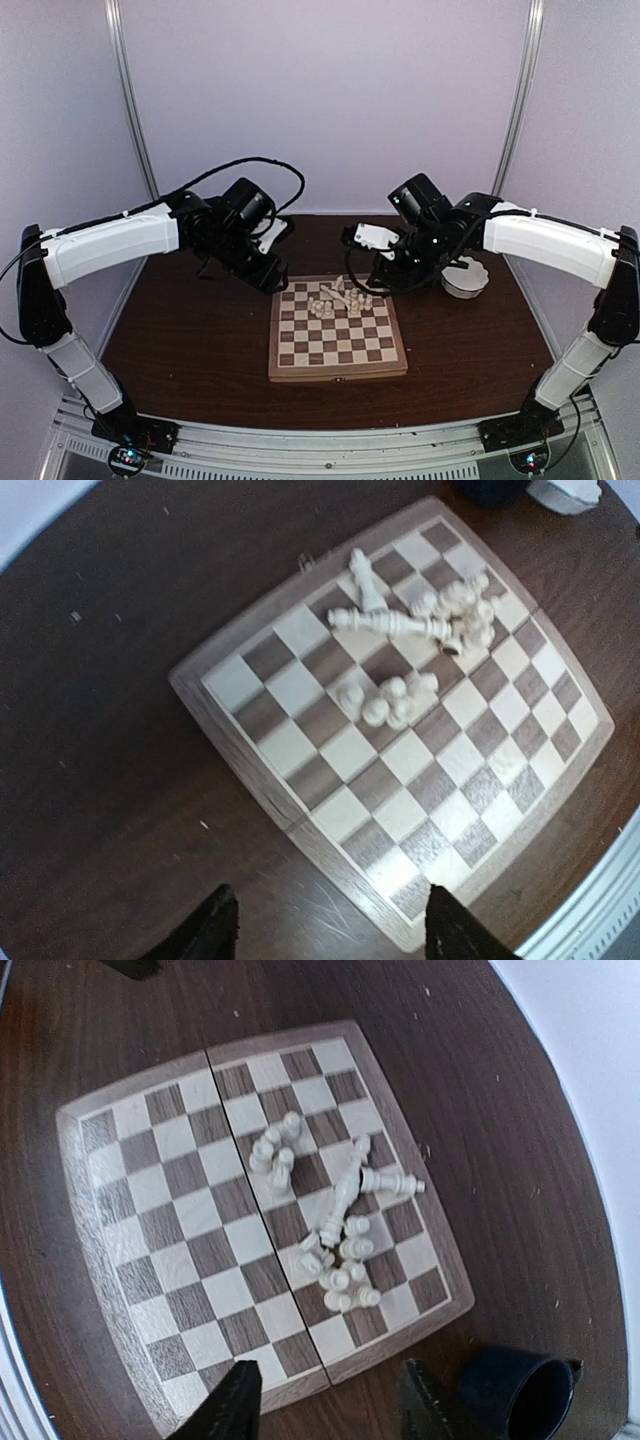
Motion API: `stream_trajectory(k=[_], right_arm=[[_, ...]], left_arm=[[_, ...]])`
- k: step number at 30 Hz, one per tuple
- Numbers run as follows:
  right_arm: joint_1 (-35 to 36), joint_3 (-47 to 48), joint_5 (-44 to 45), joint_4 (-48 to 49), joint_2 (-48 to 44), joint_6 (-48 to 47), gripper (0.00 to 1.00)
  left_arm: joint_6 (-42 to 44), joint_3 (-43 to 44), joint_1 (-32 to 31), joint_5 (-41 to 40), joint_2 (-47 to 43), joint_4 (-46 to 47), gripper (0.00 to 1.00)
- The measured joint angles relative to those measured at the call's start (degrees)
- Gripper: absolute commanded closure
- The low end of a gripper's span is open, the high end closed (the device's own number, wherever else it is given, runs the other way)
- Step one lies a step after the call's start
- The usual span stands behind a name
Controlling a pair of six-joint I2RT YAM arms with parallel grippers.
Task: Set up the chess pieces on the board
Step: Adjust the chessboard at the center of the board.
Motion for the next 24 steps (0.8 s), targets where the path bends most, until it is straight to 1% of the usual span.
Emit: stream_trajectory(k=[2, 3, 4, 6, 9, 12, 13, 17, 20, 24], right_arm=[[0.00, 4.39, -2.58, -0.61, 1.53, 1.44, 0.35], [0.00, 6.51, -3.87, -0.81, 2.75, 2.10, 0.33], [0.02, 8.20, -5.03, -0.90, 4.04, 3.10, 0.33], [0.00, 11.34, -7.17, -1.18, 7.37, 4.52, 0.33], [0.02, 15.52, -9.53, -2.23, 13.29, 6.43, 0.40], [0.33, 18.36, -10.78, -3.28, 18.67, 7.93, 0.44], [0.55, 19.23, -10.95, -3.72, 20.33, 8.31, 0.45], [1.40, 22.58, -10.93, -5.18, 25.79, 9.35, 0.50], [2.21, 24.55, -10.64, -5.99, 28.35, 9.68, 0.52], [2.84, 27.19, -9.44, -6.69, 31.10, 9.92, 0.55]], left_arm=[[1.68, 2.78, 1.01, -2.86, 0.15, 0.98, 0.22], [2.38, 3.89, 1.66, -4.22, 0.26, 1.79, 0.15], [2.89, 4.76, 2.51, -5.57, 0.33, 3.23, 0.04], [3.19, 5.53, 4.39, -7.85, 0.57, 6.69, 0.02], [2.60, 5.51, 6.91, -10.29, 1.07, 10.82, 0.03], [1.25, 2.62, 10.19, -10.34, 0.81, 17.22, 0.07], [0.17, 0.83, 11.58, -9.49, 0.44, 18.99, 0.09], [-6.08, -7.28, 17.92, -4.37, -1.95, 22.97, 0.25], [-8.94, -9.55, 21.33, -0.59, -2.89, 23.67, 0.27], [-10.32, -9.25, 21.29, 3.10, -3.48, 25.22, 0.27]])
